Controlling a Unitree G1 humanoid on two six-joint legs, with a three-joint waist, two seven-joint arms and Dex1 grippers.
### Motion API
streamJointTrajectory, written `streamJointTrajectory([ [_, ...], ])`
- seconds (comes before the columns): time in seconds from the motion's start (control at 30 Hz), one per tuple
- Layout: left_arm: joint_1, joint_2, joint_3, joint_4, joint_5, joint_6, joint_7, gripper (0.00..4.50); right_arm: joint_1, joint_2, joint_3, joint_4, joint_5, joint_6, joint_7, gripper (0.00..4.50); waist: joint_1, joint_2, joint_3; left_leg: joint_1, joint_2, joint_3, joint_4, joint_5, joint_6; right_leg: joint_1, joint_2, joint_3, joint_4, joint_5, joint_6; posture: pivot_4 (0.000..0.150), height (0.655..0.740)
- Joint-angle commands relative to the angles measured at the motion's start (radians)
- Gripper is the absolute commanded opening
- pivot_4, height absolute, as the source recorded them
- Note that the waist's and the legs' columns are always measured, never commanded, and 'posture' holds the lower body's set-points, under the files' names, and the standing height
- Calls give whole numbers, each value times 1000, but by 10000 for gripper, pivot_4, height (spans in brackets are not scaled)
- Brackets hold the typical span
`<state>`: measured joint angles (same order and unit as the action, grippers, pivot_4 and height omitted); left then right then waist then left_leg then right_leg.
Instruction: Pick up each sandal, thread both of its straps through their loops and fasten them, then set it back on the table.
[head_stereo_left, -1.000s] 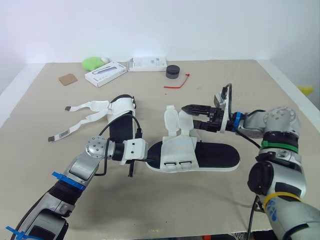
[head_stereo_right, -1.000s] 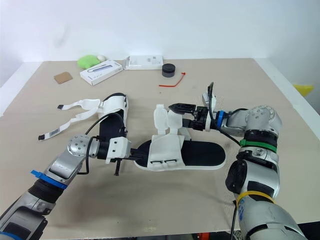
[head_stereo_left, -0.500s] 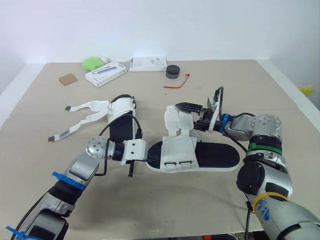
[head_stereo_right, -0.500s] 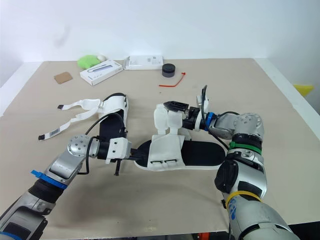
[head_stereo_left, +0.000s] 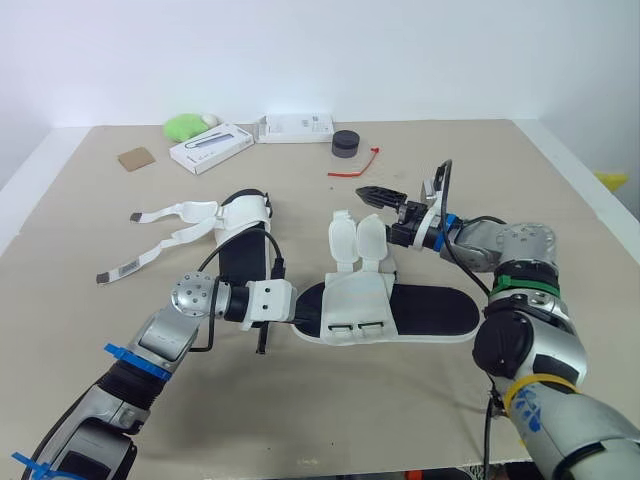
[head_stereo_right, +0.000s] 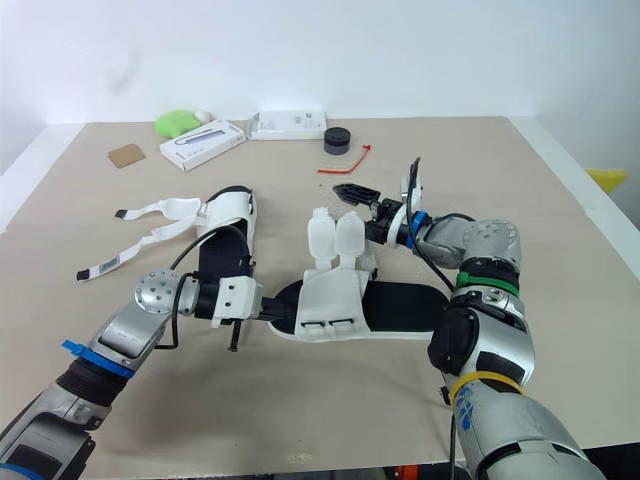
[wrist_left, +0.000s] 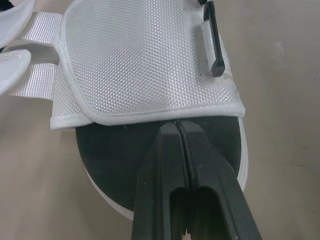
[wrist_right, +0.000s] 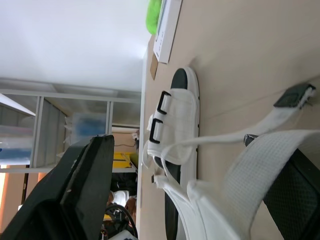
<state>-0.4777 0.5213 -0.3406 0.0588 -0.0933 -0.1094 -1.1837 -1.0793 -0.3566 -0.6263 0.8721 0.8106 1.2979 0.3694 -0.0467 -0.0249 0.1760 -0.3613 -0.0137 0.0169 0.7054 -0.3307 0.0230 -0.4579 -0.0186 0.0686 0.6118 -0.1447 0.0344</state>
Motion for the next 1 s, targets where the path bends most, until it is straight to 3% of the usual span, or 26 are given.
streamJointTrajectory([
  [0.03, 17, 4, -25, 8, 24, -1, -7, 0, -46, -23, -6, 10, 6, -33, 23, 44586, 0, 0, 0, 0, 0, 0, 0, 0, 0, 0, 0, 0, 0, 0, 0, 1500, 7400],
  [0.6, 20, 1, -32, 8, 27, -4, -10, 0, -67, -67, 69, 0, -14, -49, 116, 44586, 0, 0, 0, 0, 0, 0, 0, 0, 0, 0, 0, 0, 0, 0, 0, 1500, 7400],
  [0.7, 21, 0, -33, 7, 27, -4, -9, 0, -44, -64, 108, -27, -32, -60, 136, 36947, 0, 0, 0, 0, 0, 0, 0, 0, 0, 0, 0, 0, 0, 0, 0, 1500, 7400],
  [0.8, 22, 0, -34, 6, 27, -3, -10, 0, -42, -66, 112, -22, -42, -79, 142, 25426, 0, 0, 0, 0, 0, 0, 0, 0, 0, 0, 0, 0, 0, 0, 0, 1500, 7400],
  [0.9, 22, 0, -35, 7, 28, -4, -11, 0, -52, -75, 127, -22, -53, -99, 178, 9048, 0, 0, 0, 0, 0, 0, 0, 0, 0, 0, 0, 0, 0, 0, 0, 1500, 7400],
  [0.93, 22, 0, -36, 6, 28, -5, -10, 0, -53, -78, 138, -28, -58, -105, 196, 7647, 0, 0, 0, 0, 0, 0, 0, 0, 0, 0, 0, 0, 0, 0, 0, 1500, 7400],
  [0.97, 22, 0, -36, 6, 27, -5, -11, 0, -53, -80, 148, -33, -64, -110, 209, 2589, 0, 0, 0, 0, 0, 0, 0, 0, 0, 0, 0, 0, 0, 0, 0, 1500, 7400],
  [1.0, 23, 0, -37, 6, 28, -4, -10, 0, -51, -82, 161, -41, -70, -115, 224, 401, 0, 0, 0, 0, 0, 0, 0, 0, 0, 0, 0, 0, 0, 0, 0, 1500, 7400],
])
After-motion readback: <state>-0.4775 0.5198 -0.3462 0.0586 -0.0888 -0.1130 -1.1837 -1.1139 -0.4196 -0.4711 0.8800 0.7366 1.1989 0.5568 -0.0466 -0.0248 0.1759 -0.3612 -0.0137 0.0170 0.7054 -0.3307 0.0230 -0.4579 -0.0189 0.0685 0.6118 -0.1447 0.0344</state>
